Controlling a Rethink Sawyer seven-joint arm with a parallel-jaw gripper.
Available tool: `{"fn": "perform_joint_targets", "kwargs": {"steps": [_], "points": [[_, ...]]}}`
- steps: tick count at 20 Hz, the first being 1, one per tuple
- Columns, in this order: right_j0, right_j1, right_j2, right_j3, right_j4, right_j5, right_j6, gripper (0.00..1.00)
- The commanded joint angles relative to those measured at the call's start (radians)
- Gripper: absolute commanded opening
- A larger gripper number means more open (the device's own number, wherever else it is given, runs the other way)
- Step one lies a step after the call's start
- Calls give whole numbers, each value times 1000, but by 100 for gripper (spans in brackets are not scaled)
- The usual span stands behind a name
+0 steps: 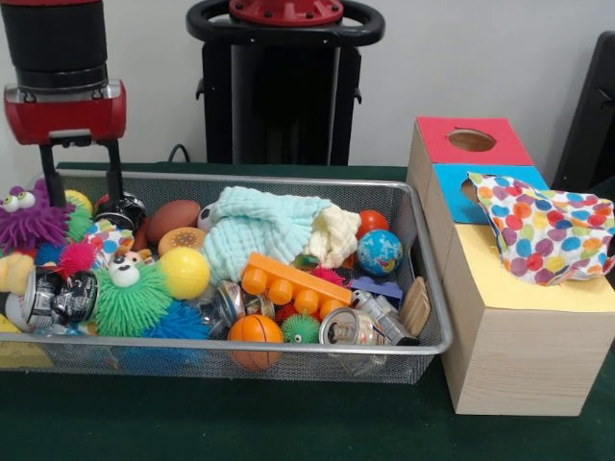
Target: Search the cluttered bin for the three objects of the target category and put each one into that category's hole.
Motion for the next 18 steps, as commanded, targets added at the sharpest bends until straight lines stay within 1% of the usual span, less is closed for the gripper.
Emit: {"fn": "perform_joint_targets", "kwargs": {"steps": [1, 4, 6, 8, 12, 14, 18], "points": [[1, -30, -49, 59, -113, -162, -26, 100], [3, -25, -60, 55, -128, -178, -32, 100], [11, -46, -70, 53, -145, -198, -29, 100], [22, -58, -85, 52, -153, -194, -26, 100], [44, -5, -107, 35, -135, -128, -42, 100], [47, -2, -109, 38, -128, -117, -51, 100], [65, -27, -126, 38, -161, -162, -43, 100]]}}
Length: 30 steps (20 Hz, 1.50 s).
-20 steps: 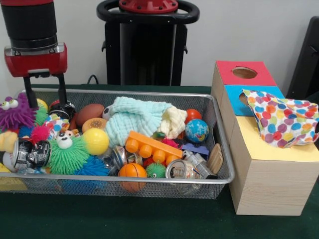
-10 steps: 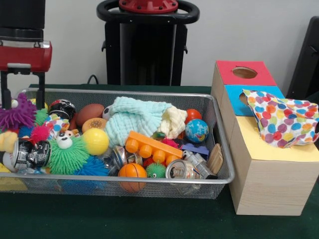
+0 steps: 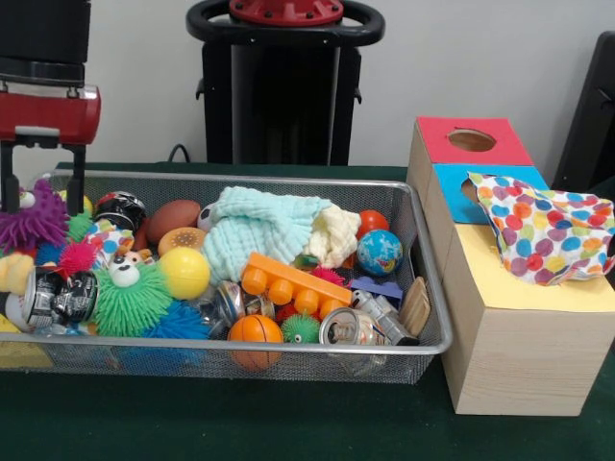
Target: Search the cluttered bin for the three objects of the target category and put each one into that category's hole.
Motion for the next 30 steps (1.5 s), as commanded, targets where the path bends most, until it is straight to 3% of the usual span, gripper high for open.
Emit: {"fn": "perform_joint_targets", "kwargs": {"steps": [1, 7, 13, 17, 23, 30], "points": [[37, 10, -78, 37, -87, -13, -30, 100], [81, 42, -144, 16, -161, -106, 36, 100], [108, 65, -169, -7, -172, -114, 33, 100], [159, 62, -221, -37, -213, -152, 91, 100], [264, 112, -329, -101, -270, -232, 192, 100], [338, 169, -388, -155, -241, -265, 188, 100]]}}
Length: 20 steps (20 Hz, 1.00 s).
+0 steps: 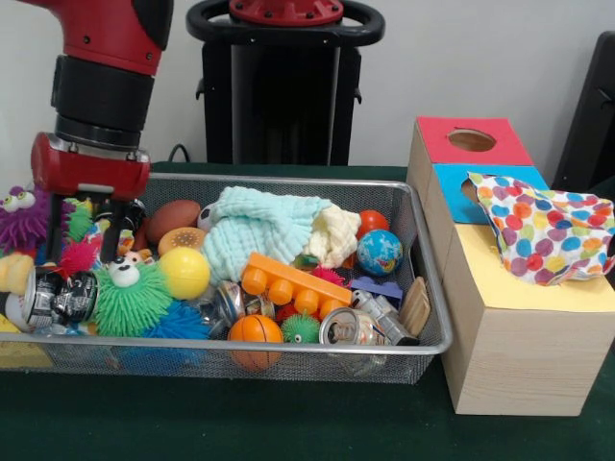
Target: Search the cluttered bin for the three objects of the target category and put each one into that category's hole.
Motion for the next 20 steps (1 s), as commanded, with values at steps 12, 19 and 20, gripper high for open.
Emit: {"fn": "perform_joint_targets", "kwargs": {"steps": [12, 19, 20], "points": [[-134, 231, 81, -95, 165, 72, -68, 100], [-109, 107, 86, -96, 230, 141, -93, 100], [-99, 52, 80, -72, 251, 146, -64, 100]]}}
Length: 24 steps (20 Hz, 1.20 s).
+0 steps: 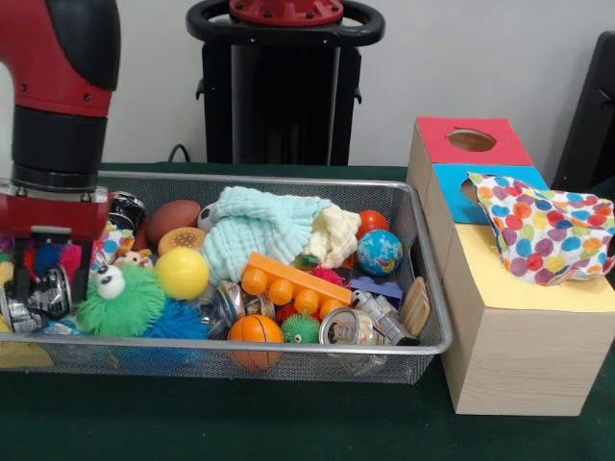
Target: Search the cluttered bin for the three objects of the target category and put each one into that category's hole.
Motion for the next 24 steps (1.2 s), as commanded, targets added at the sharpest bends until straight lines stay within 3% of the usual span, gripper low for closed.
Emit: {"fn": "perform_joint_targets", "kwargs": {"steps": [1, 3, 5, 8, 12, 16, 20, 24], "points": [[16, -134, 59, 46, 112, 196, -48, 100], [25, -218, 64, 87, 179, 251, -28, 100], [30, -232, 74, 106, 222, 285, -23, 100], [36, -222, 92, 93, 223, 278, -64, 100], [88, -279, 57, 48, 159, 208, -59, 100], [75, -182, 71, 70, 156, 159, -48, 100], [72, -202, 32, 148, 113, 62, -3, 100], [67, -176, 7, 117, 39, -39, -10, 100]]}}
